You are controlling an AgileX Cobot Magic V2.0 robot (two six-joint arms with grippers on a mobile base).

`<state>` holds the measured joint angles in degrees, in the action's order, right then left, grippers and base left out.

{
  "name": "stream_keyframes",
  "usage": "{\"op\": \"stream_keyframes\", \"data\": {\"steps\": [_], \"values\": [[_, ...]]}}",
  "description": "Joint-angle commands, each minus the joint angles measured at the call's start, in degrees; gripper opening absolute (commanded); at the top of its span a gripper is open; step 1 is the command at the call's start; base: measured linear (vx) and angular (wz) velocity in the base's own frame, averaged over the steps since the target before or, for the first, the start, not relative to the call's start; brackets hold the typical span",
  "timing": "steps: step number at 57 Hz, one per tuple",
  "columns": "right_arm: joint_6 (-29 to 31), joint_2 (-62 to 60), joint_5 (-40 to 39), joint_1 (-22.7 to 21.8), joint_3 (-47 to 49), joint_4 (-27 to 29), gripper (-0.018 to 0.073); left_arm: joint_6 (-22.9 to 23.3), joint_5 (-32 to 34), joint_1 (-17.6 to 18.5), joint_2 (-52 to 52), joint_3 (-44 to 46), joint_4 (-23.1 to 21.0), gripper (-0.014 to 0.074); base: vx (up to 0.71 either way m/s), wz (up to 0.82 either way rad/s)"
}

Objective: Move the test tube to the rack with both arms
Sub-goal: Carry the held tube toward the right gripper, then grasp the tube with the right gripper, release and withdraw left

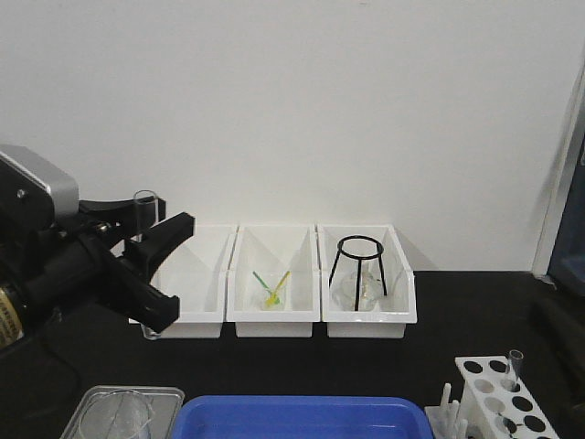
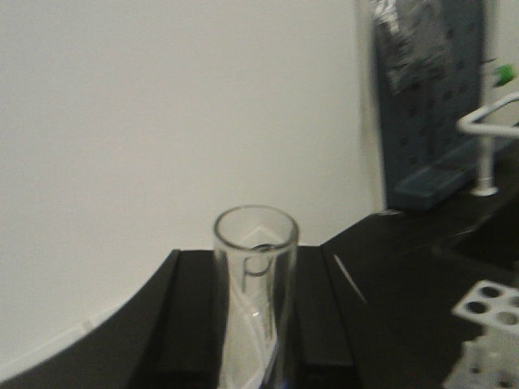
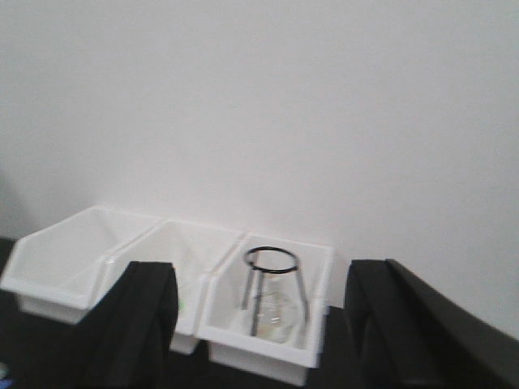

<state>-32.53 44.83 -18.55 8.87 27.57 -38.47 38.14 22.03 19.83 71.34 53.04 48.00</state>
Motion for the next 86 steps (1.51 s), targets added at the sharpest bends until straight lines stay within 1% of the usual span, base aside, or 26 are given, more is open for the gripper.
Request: {"op": "stream_keyframes", "data": {"steps": [1,4,6,8,13,16,21,30,35,38,55,65,70,76,86], "values": [[-9.8,2.9,-5.1,5.4,2.6,-9.9,0.0495,11.5,7.3,2.4,-1.0,2.2,8.2,-0.0006,0.00,0.00],[-12.9,5.0,-5.7,8.8,3.2,-12.7,0.0495,14.9,10.3,3.7,-0.4,2.2,12.3,-0.0005,0.00,0.00],[-13.7,6.4,-6.3,10.7,3.4,-13.5,0.0495,16.7,11.9,4.7,0.3,2.2,14.4,-0.0005,0.00,0.00],[-13.7,7.8,-6.6,12.5,3.9,-13.5,0.0495,17.8,13.2,5.8,1.0,2.2,15.5,-0.0003,0.00,0.00],[-13.6,11.3,-7.2,17.1,4.9,-13.1,0.0495,19.2,13.8,8.5,3.0,2.2,15.1,-0.0001,0.00,0.00],[-13.6,13.2,-7.8,19.0,5.6,-13.0,0.0495,19.2,14.0,10.0,4.0,2.2,14.7,-0.0001,0.00,0.00],[-13.6,15.8,-8.7,20.8,6.7,-12.8,0.0495,19.2,14.7,12.3,5.8,2.2,13.8,-0.0001,0.00,0.00],[-13.6,18.1,-9.9,21.2,7.8,-10.7,0.0495,19.1,15.3,14.6,6.7,2.2,13.1,0.0000,0.00,0.00],[-13.6,18.4,-11.4,21.2,7.8,-10.7,0.0495,19.1,15.6,15.2,6.7,2.2,10.4,0.0000,0.00,0.00],[-13.6,18.5,-12.2,21.2,7.8,-10.7,0.0494,19.0,15.6,15.5,6.7,2.2,9.4,0.0001,0.00,0.00],[-13.4,18.5,-13.1,21.2,7.8,-10.1,0.0461,19.1,16.3,17.2,7.5,2.2,9.1,0.0001,0.00,0.00],[-13.4,18.5,-13.7,21.2,7.8,-10.1,0.0426,19.1,17.8,17.2,8.3,2.2,9.1,0.0001,0.00,0.00],[-13.4,18.5,-14.2,21.2,7.8,-10.1,0.0384,19.1,18.0,17.2,8.3,2.2,9.1,0.0001,0.00,0.00],[-13.4,18.5,-14.0,21.2,7.8,-10.1,0.0299,19.1,17.9,17.2,8.3,2.2,9.1,0.0001,0.00,0.00],[-13.4,18.5,-14.0,21.2,7.8,-10.1,0.0092,19.1,18.1,17.2,8.3,2.2,9.1,0.0001,0.00,0.00]]}}
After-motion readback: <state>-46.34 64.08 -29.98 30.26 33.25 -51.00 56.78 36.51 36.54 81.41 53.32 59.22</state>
